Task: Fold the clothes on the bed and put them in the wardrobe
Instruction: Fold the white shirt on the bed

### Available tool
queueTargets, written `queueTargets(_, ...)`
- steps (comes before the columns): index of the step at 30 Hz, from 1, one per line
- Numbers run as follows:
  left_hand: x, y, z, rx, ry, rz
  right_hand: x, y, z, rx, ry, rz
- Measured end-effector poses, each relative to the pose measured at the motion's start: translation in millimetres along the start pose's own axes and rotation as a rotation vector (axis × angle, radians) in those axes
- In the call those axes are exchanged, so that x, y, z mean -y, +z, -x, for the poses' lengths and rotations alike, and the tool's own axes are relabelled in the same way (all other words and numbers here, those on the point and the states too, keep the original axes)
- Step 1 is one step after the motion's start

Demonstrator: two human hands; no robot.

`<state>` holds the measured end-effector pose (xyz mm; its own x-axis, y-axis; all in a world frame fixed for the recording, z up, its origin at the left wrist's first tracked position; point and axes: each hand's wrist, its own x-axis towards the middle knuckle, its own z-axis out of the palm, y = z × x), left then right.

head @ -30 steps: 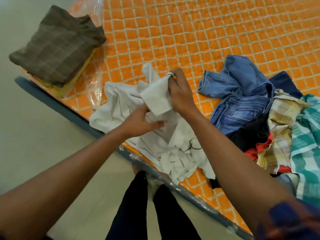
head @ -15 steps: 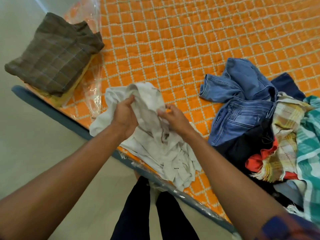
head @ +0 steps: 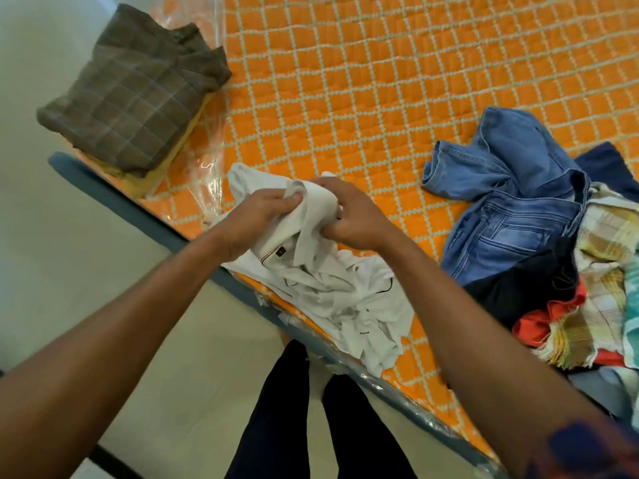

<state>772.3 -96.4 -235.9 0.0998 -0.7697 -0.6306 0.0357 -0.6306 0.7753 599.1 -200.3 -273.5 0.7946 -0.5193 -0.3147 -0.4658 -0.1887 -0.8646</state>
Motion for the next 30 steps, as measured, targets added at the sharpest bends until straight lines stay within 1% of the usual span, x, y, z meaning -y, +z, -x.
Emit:
queueTargets(1,-8.5,-2.8,0.7,0.010,-0.002,-0.005,10.8,-5.7,-8.0,0.092,0.007,0.044)
queueTargets(2,-17.3,-7.9,5.0,-0.017,0.002,0.005,24.0,-9.3,-14.9,0.138,0.004,0.109)
queueTargets(3,-22.3,-12.0,8.8,-0.065,0.022,0.036,32.6,-11.3,-20.6,0.136,-0.016,0.153)
queueTargets(4,-25.8,-18.1,14.2,-0.135,0.072,0.071,43.3,-14.0,-25.5,0.096,-0.049,0.166)
queueTargets(5,-27.3,-25.1,19.6,-0.194,0.132,0.048,53.2,-17.0,-28.3,0.029,-0.098,0.147)
queueTargets(7,-30.2,-33.4,40.9,-0.249,0.219,-0.184,69.0,-25.3,-29.2,-0.139,-0.230,0.065)
queueTargets(8,-30.3,-34.3,53.8,-0.284,0.224,-0.330,79.9,-29.2,-28.0,-0.194,-0.283,0.036)
queueTargets(10,-26.0,-28.9,73.7,-0.349,0.207,-0.601,97.4,-30.6,-21.1,-0.249,-0.347,0.024)
queueTargets(12,-23.0,-18.1,93.2,-0.447,0.169,-0.758,113.8,-25.9,-7.4,-0.285,-0.443,0.063)
queueTargets(14,-19.4,-8.1,108.3,-0.606,0.069,-0.808,127.9,-25.7,8.5,-0.373,-0.494,0.087)
queueTargets(16,-14.2,-1.1,130.7,-0.737,-0.038,-0.742,143.5,-39.4,25.2,-0.500,-0.491,0.088)
queueTargets(19,-0.3,10.8,169.0,-0.798,-0.169,-0.594,157.8,-68.8,44.1,-0.642,-0.472,0.204)
queueTargets(21,5.8,18.5,197.3,-0.910,-0.161,-0.529,166.9,-83.6,57.2,-0.682,-0.473,0.317)
queueTargets(23,3.5,20.6,226.6,-1.103,-0.061,-0.449,174.3,-93.5,74.0,-0.742,-0.511,0.412)
queueTargets(25,0.2,16.8,256.4,-1.343,0.044,-0.284,180.2,-98.4,89.2,-0.775,-0.523,0.445)
queueTargets(26,-4.6,14.2,268.4,-1.427,0.124,-0.188,182.2,-99.6,95.2,-0.791,-0.530,0.451)
queueTargets(27,-9.2,14.7,280.9,-1.462,0.232,-0.090,184.4,-99.4,101.1,-0.809,-0.536,0.450)
queueTargets(28,-14.9,19.3,295.4,-1.433,0.333,-0.016,187.5,-97.2,108.7,-0.827,-0.529,0.445)
queueTargets(30,-23.2,29.5,316.1,-1.301,0.399,0.061,195.4,-95.1,119.4,-0.854,-0.476,0.411)
